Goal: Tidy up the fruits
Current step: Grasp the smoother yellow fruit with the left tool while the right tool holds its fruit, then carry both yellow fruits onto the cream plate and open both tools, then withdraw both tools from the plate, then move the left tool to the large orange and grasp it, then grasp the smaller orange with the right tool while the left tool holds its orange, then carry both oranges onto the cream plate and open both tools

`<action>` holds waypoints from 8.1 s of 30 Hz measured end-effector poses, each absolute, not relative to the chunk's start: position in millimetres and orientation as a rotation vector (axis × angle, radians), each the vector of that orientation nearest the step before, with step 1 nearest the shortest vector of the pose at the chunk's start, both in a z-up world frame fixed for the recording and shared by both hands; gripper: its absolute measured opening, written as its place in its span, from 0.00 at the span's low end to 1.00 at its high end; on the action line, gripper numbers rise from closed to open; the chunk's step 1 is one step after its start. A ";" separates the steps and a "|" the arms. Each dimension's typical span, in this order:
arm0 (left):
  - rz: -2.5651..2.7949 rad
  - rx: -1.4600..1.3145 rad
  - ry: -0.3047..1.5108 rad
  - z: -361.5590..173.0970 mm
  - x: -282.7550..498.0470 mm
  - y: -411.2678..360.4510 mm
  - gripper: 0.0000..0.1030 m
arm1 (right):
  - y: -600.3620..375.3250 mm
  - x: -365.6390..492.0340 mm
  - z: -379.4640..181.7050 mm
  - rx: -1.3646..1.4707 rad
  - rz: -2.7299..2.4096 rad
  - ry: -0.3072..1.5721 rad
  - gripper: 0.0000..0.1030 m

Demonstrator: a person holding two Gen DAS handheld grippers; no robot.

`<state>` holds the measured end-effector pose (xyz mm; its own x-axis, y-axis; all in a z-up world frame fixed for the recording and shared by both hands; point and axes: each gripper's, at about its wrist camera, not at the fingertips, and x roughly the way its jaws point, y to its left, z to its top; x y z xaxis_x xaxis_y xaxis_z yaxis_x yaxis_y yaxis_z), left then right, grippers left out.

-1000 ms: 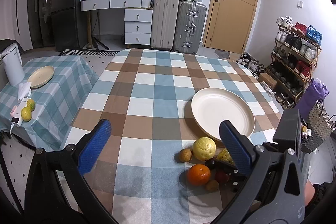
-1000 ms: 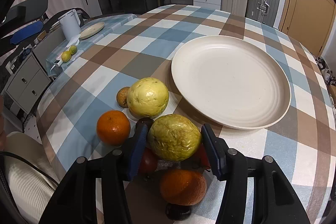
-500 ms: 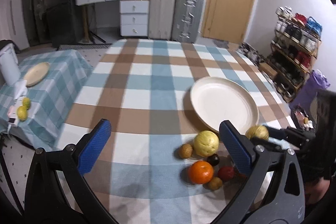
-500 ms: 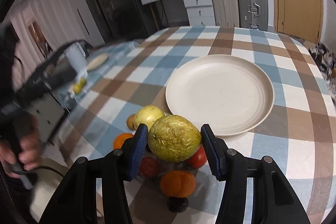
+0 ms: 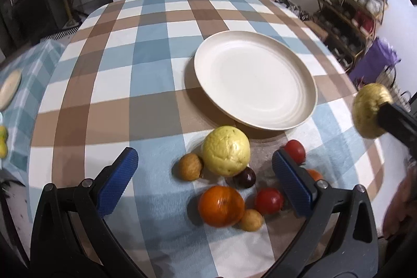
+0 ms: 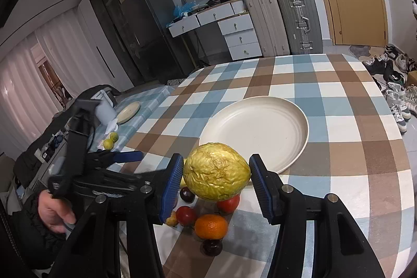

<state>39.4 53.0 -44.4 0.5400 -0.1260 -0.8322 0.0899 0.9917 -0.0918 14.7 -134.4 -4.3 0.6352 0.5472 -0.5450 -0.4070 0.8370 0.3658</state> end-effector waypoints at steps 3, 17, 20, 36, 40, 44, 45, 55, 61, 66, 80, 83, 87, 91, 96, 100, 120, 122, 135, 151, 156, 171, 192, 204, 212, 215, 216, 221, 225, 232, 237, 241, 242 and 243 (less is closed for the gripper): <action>-0.154 -0.032 1.007 -48.5 39.7 54.2 0.99 | -137.4 14.6 -2.6 0.224 0.551 0.690 0.51; -0.236 0.033 1.104 -61.3 43.5 40.4 0.45 | -137.6 15.0 -5.0 0.229 0.557 0.686 0.51; -0.256 0.010 1.098 -61.9 54.2 33.7 0.44 | -137.4 15.8 -5.1 0.228 0.556 0.690 0.51; -0.315 -0.104 0.921 9.5 73.5 41.3 0.44 | -147.3 43.4 -8.5 0.299 0.545 0.702 0.51; -0.345 -0.174 0.923 16.9 108.7 43.6 0.44 | -151.6 65.0 -3.6 0.326 0.551 0.689 0.51; -0.373 -0.241 0.940 13.8 154.3 42.2 0.44 | -155.9 99.4 -4.3 0.364 0.558 0.702 0.51; -0.377 -0.247 0.946 11.4 164.1 40.5 0.44 | -156.1 110.5 -6.2 0.365 0.556 0.707 0.51; -0.410 -0.291 1.047 -43.7 244.7 21.9 0.44 | -147.2 199.5 -46.4 0.341 0.549 0.822 0.51; -0.410 -0.331 1.076 -70.0 265.2 15.3 0.44 | -148.9 219.5 -70.5 0.346 0.535 0.863 0.52; -0.409 -0.395 1.086 -81.4 275.0 12.6 0.46 | -148.2 226.9 -82.5 0.356 0.505 0.898 0.53; -0.390 -0.384 0.971 -26.0 232.7 8.2 0.83 | -169.2 182.5 -30.8 0.381 0.478 0.761 0.88; -0.349 -0.345 0.895 -2.1 203.5 11.8 0.95 | -175.2 155.5 -8.4 0.370 0.454 0.705 0.94; -0.204 -0.242 0.774 32.6 152.4 26.1 0.99 | -179.4 115.9 18.4 0.358 0.413 0.634 0.98; -0.192 -0.227 0.692 51.2 105.5 32.9 0.99 | -174.3 76.4 36.9 0.329 0.424 0.574 1.00; -0.128 -0.140 0.600 65.8 37.0 38.5 0.99 | -157.8 29.9 42.5 0.264 0.421 0.527 1.00; -0.115 -0.126 0.570 61.0 -18.9 43.9 0.99 | -150.9 -3.9 36.4 0.248 0.427 0.490 1.00; -0.071 -0.127 0.686 -2.8 -45.9 60.9 0.99 | -127.7 -29.3 -14.4 0.149 0.397 0.666 1.00; -0.084 -0.162 0.716 -7.6 -41.0 65.2 0.99 | -126.0 -27.3 -14.8 0.141 0.399 0.669 1.00; -0.155 -0.340 0.982 -68.8 -6.1 68.0 0.95 | -132.7 -27.6 -14.2 0.187 0.404 0.685 1.00; -0.243 -0.407 1.084 -96.3 9.8 54.7 0.41 | -141.7 -26.7 -14.7 0.230 0.393 0.700 1.00; -0.249 -0.391 1.074 -96.7 11.2 51.1 0.38 | -139.6 -26.4 -15.5 0.225 0.394 0.706 1.00; -0.252 -0.410 0.974 -71.1 -3.8 64.4 0.37 | -139.7 -24.6 -20.5 0.255 0.427 0.730 1.00; -0.359 -0.484 0.823 -20.5 -32.3 87.8 0.37 | -96.7 -10.8 -66.9 0.136 0.481 0.910 0.84; -0.376 -0.465 0.801 -12.4 -38.4 84.5 0.37 | -84.7 -3.9 -86.9 0.121 0.518 0.981 0.41; -0.356 -0.446 0.804 -12.9 -37.6 84.1 0.37 | -87.8 -4.2 -79.4 0.122 0.515 0.955 0.40; -0.352 -0.430 0.806 -12.3 -36.0 81.0 0.37 | -93.5 -4.6 -71.8 0.150 0.516 0.927 0.40; -0.363 -0.435 0.813 -12.5 -34.3 80.0 0.37 | -95.5 -4.7 -69.0 0.158 0.517 0.916 0.40; -0.370 -0.418 0.822 -8.3 -20.5 74.8 0.37 | -105.0 -5.0 -59.0 0.205 0.519 0.882 0.40; -0.376 -0.388 0.837 -5.8 -2.6 65.9 0.37 | -112.8 -2.0 -48.9 0.253 0.533 0.850 0.40; -0.394 -0.357 0.846 13.0 49.3 51.0 0.38 | -120.4 15.3 -28.0 0.280 0.538 0.789 0.40; -0.377 -0.327 0.858 19.4 100.3 42.4 0.38 | -113.3 43.9 -20.4 0.250 0.546 0.785 0.40; -0.372 -0.355 0.910 2.8 144.6 42.9 0.38 | -107.1 71.1 -19.1 0.234 0.552 0.780 0.40; -0.379 -0.358 0.927 -2.3 158.1 42.5 0.38 | -104.4 80.1 -20.3 0.228 0.558 0.782 0.40; -0.383 -0.347 0.943 -7.4 170.5 40.9 0.38 | -102.0 87.6 -22.2 0.226 0.567 0.785 0.40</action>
<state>170.5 40.9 -7.4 0.5299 -0.4618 -0.7113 0.1646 0.8788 -0.4479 87.6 -102.0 -22.2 0.5687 0.5599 -0.6026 -0.3968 0.8284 0.3953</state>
